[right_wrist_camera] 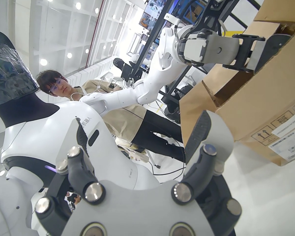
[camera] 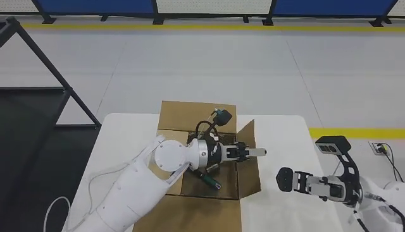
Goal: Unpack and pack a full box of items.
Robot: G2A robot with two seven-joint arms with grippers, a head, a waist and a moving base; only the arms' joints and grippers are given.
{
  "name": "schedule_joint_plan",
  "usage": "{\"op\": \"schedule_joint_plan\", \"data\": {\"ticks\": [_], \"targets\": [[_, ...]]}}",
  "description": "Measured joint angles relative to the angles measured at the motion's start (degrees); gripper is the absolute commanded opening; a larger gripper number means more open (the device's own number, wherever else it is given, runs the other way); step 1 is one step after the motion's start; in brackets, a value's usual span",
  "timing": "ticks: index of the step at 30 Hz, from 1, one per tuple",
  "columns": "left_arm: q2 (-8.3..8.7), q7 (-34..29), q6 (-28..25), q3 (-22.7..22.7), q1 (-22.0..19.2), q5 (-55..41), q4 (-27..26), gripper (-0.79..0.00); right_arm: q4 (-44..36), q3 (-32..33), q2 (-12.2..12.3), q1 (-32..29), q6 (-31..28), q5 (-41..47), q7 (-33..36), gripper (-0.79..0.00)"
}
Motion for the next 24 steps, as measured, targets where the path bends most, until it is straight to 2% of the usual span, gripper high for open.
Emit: {"op": "schedule_joint_plan", "data": {"ticks": [5, 13, 19, 24], "targets": [[-1.83, 0.8, 0.1, 2.8, -1.4, 1.0, 2.9, 0.000, 0.0, -0.6, 0.3, 0.7, 1.7, -0.5, 1.7, 0.000], [-4.42, 0.9, -2.2, 4.8, -3.0, -0.8, 8.4, 0.000, -1.0, -2.3, 1.0, -1.0, 2.0, -5.6, 2.0, 0.000], [-5.71, 0.7, -3.8, 5.0, -3.5, -1.6, 10.6, 0.000, 2.9, -5.1, 1.0, 0.3, 0.4, -10.2, -0.2, 0.000], [-6.08, 0.9, -4.6, 4.0, -3.5, -1.3, 11.1, 0.000, 5.9, -6.7, 1.0, 1.9, 0.5, -13.7, -2.8, 0.000]]}}
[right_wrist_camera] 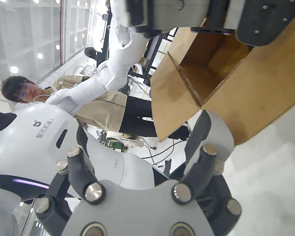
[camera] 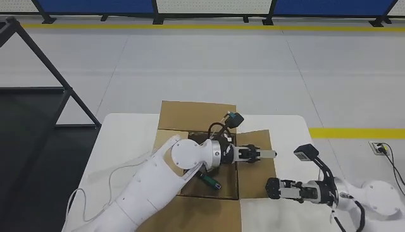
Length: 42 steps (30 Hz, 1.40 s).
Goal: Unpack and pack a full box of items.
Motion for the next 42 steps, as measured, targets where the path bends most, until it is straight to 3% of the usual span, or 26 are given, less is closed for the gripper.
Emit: {"op": "schedule_joint_plan", "data": {"ticks": [6, 12, 19, 25, 28, 32, 42], "targets": [[1.27, 1.9, -1.2, -4.6, 1.7, 2.1, -3.6, 0.000, 2.3, -1.0, 0.1, 1.2, 1.3, -3.7, -3.7, 0.000], [4.67, 5.8, 1.7, -13.2, 8.1, 9.4, -14.6, 0.000, 3.4, -3.4, 0.0, 2.8, 2.2, -6.5, -6.0, 0.000], [9.23, 10.0, 7.5, -27.4, 24.4, 19.6, -33.8, 0.000, 5.4, -6.0, -0.2, 4.0, 2.3, -7.0, -7.2, 0.000], [11.50, 14.8, 9.4, -39.2, 39.8, 25.3, -49.7, 0.000, 6.0, -6.9, -0.2, 3.9, 2.5, -7.6, -8.3, 0.000], [12.11, 17.2, 9.3, -44.2, 46.3, 26.8, -55.3, 0.000, 5.7, -7.2, -0.1, 3.3, 2.7, -8.0, -8.9, 0.000], [12.43, 19.3, 7.4, -48.7, 52.2, 24.9, -58.7, 0.000, 4.8, -7.5, 0.0, 2.4, 2.9, -8.9, -10.0, 0.000], [12.44, 19.3, 7.4, -48.8, 52.5, 24.8, -58.7, 0.000, -3.2, -8.3, 0.0, 0.8, 3.3, -10.8, -14.5, 0.000]]}}
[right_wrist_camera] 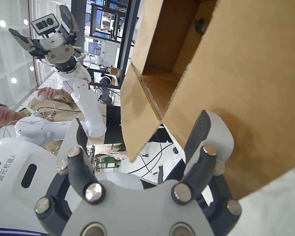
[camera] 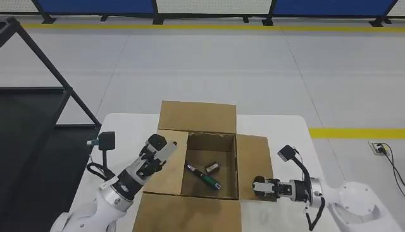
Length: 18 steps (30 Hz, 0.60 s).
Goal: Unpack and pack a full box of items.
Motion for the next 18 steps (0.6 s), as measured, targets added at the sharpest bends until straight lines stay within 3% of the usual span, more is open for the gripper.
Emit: {"op": "schedule_joint_plan", "data": {"ticks": [6, 9, 18], "targets": [[-0.01, 0.9, 0.0, -0.4, 0.4, -0.1, -0.3, 0.000, -7.8, -3.0, -0.5, 2.3, 3.4, -2.0, -3.5, 0.000], [-0.02, 4.1, -0.4, -2.7, 2.4, -1.3, -1.4, 0.000, -9.9, -6.1, -1.1, 4.8, 6.1, -2.9, -5.2, 0.000], [0.04, 11.2, -5.9, -16.8, 17.7, -8.5, -5.5, 0.000, -7.1, -19.1, -4.6, 14.7, 11.7, -5.4, -14.3, 0.000]]}}
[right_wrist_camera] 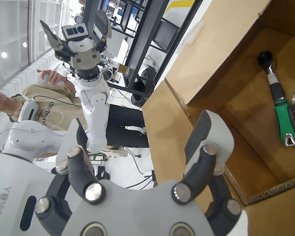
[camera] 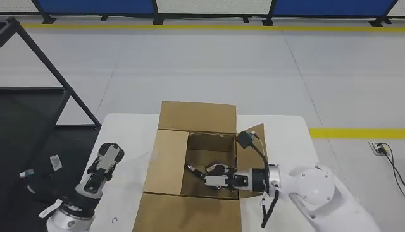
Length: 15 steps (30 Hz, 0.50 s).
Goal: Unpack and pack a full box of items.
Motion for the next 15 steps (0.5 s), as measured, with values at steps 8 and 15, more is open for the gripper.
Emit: {"op": "schedule_joint_plan", "data": {"ticks": [8, 15], "targets": [[-0.56, 3.1, -4.4, -6.1, 11.6, -4.5, -2.4, 0.000, 5.9, -7.3, -3.0, 6.1, 1.5, 1.1, -7.1, 0.000], [-0.55, 3.0, -4.4, -6.1, 11.5, -4.5, -2.4, 0.000, 5.8, -7.2, -3.0, 6.0, 1.4, 1.1, -6.9, 0.000]]}}
